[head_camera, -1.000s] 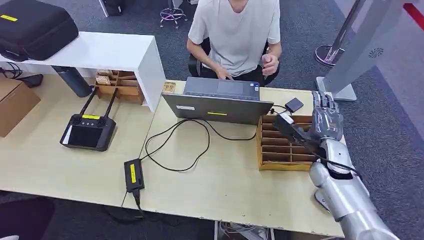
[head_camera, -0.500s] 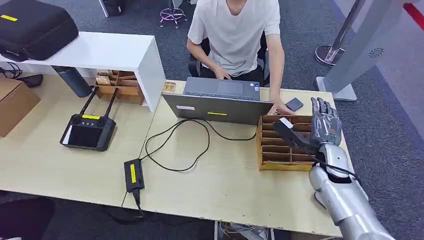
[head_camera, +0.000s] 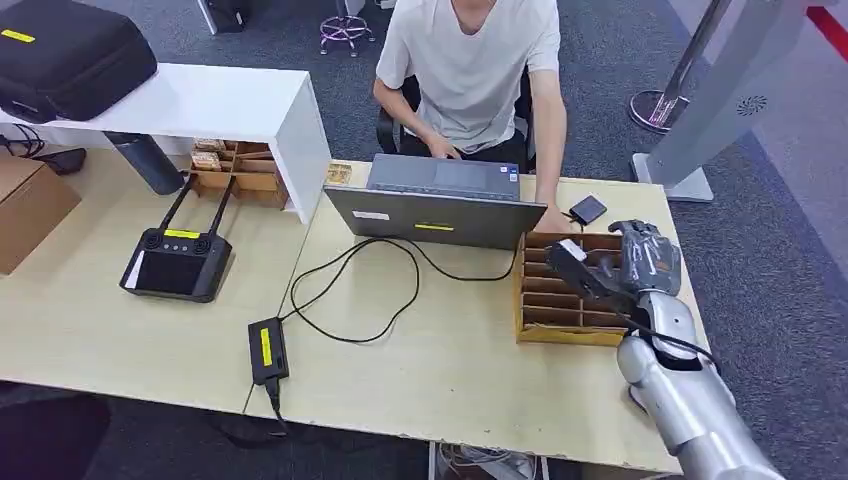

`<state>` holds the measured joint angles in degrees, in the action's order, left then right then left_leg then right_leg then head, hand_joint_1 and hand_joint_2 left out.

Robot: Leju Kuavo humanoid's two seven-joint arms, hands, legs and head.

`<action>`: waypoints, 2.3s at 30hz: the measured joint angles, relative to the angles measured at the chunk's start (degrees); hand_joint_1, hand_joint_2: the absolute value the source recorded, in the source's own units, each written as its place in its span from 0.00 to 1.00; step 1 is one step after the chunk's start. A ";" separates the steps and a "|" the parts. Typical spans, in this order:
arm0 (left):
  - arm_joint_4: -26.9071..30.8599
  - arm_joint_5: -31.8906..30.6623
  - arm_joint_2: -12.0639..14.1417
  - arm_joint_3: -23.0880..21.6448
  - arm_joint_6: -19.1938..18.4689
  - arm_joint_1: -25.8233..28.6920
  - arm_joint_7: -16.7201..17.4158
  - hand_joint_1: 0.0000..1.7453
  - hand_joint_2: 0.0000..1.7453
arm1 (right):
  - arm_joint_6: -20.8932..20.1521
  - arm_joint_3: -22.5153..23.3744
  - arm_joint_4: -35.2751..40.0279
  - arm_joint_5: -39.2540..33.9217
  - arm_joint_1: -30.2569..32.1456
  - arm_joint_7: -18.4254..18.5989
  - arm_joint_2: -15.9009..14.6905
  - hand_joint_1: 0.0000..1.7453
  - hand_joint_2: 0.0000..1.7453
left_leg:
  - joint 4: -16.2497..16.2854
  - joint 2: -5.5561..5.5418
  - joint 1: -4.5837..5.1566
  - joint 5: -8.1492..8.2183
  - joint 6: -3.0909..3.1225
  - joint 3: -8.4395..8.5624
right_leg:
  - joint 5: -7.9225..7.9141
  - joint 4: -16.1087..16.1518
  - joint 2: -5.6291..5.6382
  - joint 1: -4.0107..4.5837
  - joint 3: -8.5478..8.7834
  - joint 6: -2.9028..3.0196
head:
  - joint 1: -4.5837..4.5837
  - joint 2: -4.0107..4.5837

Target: Pass the card to the sensor for recognition and then transmit it.

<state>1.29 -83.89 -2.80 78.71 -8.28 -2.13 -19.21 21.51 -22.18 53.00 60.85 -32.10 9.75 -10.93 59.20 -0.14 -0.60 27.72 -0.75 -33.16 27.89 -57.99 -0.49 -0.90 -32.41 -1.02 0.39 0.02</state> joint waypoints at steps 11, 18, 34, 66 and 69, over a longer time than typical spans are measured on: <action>0.00 -0.09 0.00 0.04 0.00 0.01 0.00 0.00 1.00 | -0.04 0.07 0.00 -0.74 0.07 -0.20 -0.02 1.00 1.00 | 0.00 0.00 0.00 0.00 0.00 0.00 | 0.00 0.00 0.00 0.00 0.00 0.00 | 0.00 0.00; 0.00 -0.11 0.00 0.11 0.02 0.01 -0.02 0.00 1.00 | -0.07 0.37 0.04 -1.55 0.09 -0.76 0.00 1.00 1.00 | 0.00 0.00 0.00 0.00 0.00 0.00 | 0.00 0.00 0.00 0.00 0.00 0.00 | 0.00 0.00; 0.00 -0.37 0.00 0.17 1.36 0.02 -0.68 0.00 1.00 | 0.09 0.59 0.11 -1.64 0.09 -0.81 -0.02 1.00 1.00 | 0.00 0.02 0.00 0.00 0.00 0.02 | -0.01 0.00 0.02 0.00 0.00 0.02 | 0.00 0.00; 0.00 1.70 -1.73 2.91 7.08 -1.82 4.52 0.00 1.00 | 5.90 2.43 14.93 -2.14 -2.19 -6.14 -1.16 0.00 1.00 | 0.01 -0.05 0.00 -0.05 -0.01 0.00 | -0.05 0.00 -0.05 0.00 0.03 0.03 | 0.00 0.00; 0.00 2.10 -2.43 3.61 6.99 -2.57 5.23 0.00 1.00 | 2.90 2.03 16.33 -1.31 -2.48 -4.43 -1.18 0.00 1.00 | 0.01 -0.03 0.00 -0.05 -0.01 0.01 | -0.07 -0.01 0.00 0.00 0.03 0.05 | 0.02 0.00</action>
<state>1.29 -81.79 -5.22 82.31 -1.29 -4.70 -13.99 24.41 -20.15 69.33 59.54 -34.57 5.32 -12.11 59.21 -0.16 -0.60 27.67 -0.76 -33.15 27.82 -58.00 -0.49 -0.91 -32.38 -0.97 0.42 0.02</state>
